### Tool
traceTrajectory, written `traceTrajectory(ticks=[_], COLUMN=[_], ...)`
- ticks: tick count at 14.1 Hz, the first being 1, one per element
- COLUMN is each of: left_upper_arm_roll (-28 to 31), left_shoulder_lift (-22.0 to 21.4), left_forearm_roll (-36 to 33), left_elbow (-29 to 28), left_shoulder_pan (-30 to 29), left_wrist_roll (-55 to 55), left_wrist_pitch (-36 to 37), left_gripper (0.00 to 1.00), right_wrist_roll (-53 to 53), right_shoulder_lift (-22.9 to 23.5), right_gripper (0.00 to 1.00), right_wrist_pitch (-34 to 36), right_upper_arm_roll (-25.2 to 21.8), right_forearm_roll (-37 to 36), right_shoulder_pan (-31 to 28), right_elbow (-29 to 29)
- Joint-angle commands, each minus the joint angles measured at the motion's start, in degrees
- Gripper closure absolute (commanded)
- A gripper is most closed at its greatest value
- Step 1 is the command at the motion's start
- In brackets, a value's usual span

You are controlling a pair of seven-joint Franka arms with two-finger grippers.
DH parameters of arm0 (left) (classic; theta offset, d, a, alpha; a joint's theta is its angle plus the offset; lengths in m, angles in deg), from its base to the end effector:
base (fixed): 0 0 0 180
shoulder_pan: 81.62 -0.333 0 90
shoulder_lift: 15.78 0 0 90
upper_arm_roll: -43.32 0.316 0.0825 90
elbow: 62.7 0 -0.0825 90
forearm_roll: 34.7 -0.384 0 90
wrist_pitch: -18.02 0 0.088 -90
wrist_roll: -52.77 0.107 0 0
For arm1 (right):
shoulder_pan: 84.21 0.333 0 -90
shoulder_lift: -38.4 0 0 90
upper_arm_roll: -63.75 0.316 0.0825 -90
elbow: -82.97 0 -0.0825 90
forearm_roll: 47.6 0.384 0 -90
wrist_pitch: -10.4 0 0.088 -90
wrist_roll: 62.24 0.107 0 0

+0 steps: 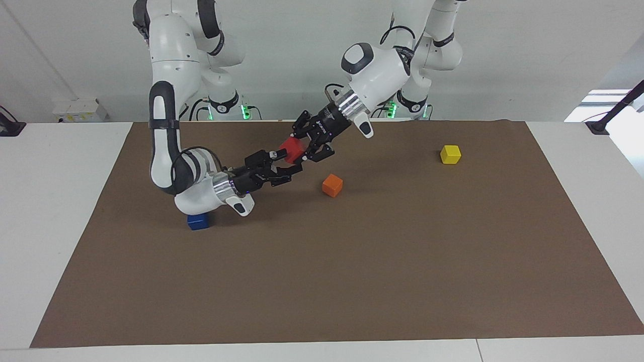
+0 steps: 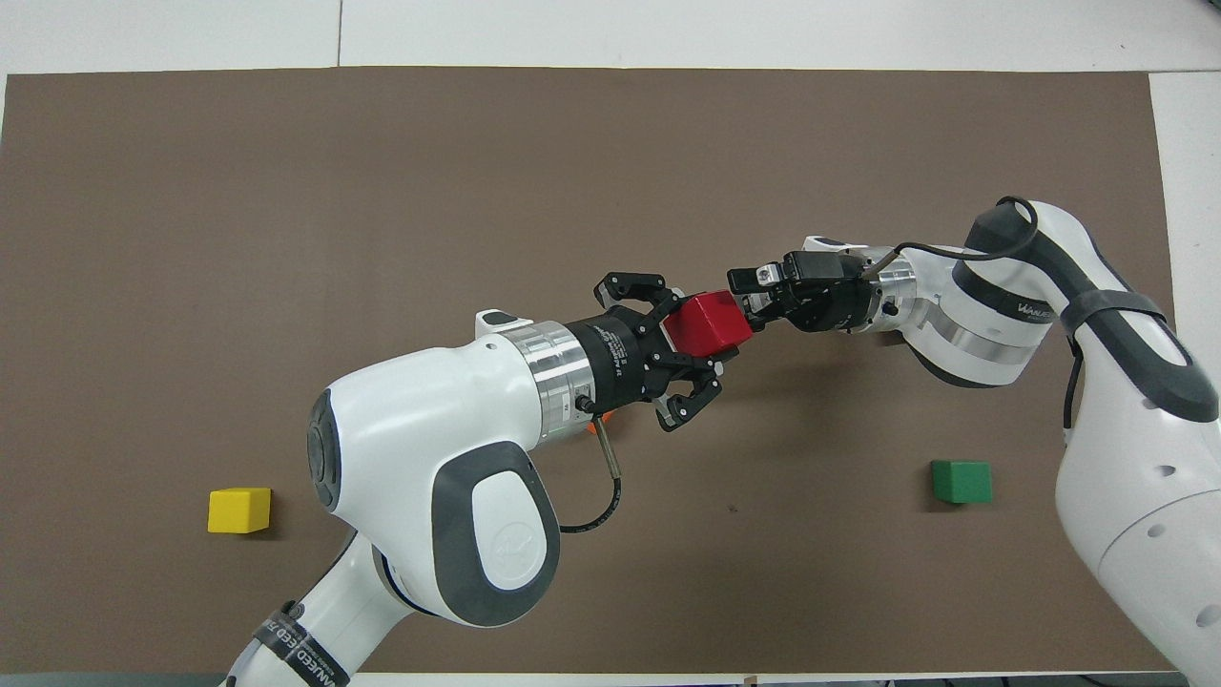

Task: Transfer red block to right arm and stack on blue block
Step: 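Close the right gripper on the red cube held by the left gripper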

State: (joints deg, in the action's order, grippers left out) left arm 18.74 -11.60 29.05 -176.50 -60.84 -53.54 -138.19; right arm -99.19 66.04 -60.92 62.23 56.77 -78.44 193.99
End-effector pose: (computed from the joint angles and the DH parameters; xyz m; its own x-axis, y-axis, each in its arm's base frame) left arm 0.4546 -0.4050 0.4898 -0.2678 0.5114 -0.8166 0.9324 0.3510 -0.0860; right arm 0.5804 0.1707 0.3238 0.9746 0.1727 -0.1429 -0.1974 0.3595 -0.9120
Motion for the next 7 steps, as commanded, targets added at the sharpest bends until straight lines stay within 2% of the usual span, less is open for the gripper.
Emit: traceTrajectory(ticks=[1, 7], left_upper_arm_roll=[0.7, 0.7], left_shoulder_lift=[-0.6, 0.9], left_forearm_roll=[1.4, 1.7], left_elbow=[-1.7, -1.1], left_shoulder_pan=[0.9, 0.9], left_wrist_roll=[5.1, 7.9], left_wrist_pitch=[-1.6, -1.7], left_gripper=[1.0, 1.0], right_wrist_roll=[-0.8, -0.9], right_shoulder_lift=[0.1, 0.0], right_gripper=[0.0, 0.0], right_wrist_pitch=[-1.8, -2.6], right_upper_arm_roll=[0.1, 0.1], right_forearm_roll=[1.3, 1.4], right_shoulder_pan=[0.6, 0.8], right_elbow=[0.0, -0.2])
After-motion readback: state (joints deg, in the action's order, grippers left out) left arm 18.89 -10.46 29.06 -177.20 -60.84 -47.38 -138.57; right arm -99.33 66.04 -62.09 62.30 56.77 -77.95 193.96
